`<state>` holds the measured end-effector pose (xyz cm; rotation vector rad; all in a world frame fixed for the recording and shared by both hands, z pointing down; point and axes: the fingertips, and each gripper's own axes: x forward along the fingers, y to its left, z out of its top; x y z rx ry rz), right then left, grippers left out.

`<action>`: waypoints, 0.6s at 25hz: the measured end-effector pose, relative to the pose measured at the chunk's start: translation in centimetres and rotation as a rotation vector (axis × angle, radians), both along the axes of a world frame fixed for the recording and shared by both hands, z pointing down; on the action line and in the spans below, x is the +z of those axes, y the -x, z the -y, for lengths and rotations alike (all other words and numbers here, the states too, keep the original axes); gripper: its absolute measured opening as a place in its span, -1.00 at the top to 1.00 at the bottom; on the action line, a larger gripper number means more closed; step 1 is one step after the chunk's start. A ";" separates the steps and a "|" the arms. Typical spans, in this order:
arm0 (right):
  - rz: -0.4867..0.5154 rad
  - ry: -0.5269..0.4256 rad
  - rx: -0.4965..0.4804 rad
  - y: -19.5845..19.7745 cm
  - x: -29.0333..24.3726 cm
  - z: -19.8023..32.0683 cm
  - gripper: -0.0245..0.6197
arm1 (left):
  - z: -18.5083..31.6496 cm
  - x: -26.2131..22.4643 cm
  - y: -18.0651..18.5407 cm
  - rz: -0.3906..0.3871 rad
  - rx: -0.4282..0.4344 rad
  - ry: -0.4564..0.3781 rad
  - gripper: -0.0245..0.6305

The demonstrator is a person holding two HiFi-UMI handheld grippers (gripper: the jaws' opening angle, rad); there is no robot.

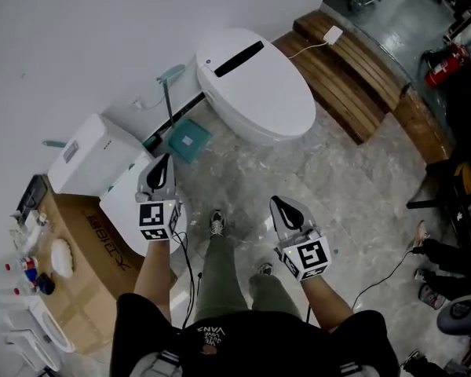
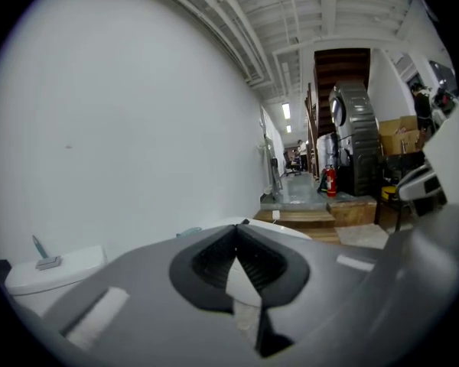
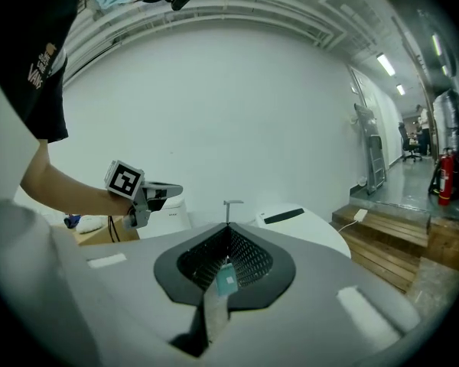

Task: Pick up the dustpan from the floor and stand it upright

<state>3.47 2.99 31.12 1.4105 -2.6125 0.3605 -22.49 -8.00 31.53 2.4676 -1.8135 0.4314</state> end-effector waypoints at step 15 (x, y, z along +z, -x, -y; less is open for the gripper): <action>0.028 -0.061 -0.027 -4.9 -6.9 -12.9 0.92 | -15.4 -8.8 -7.1 -0.061 0.014 -0.073 0.77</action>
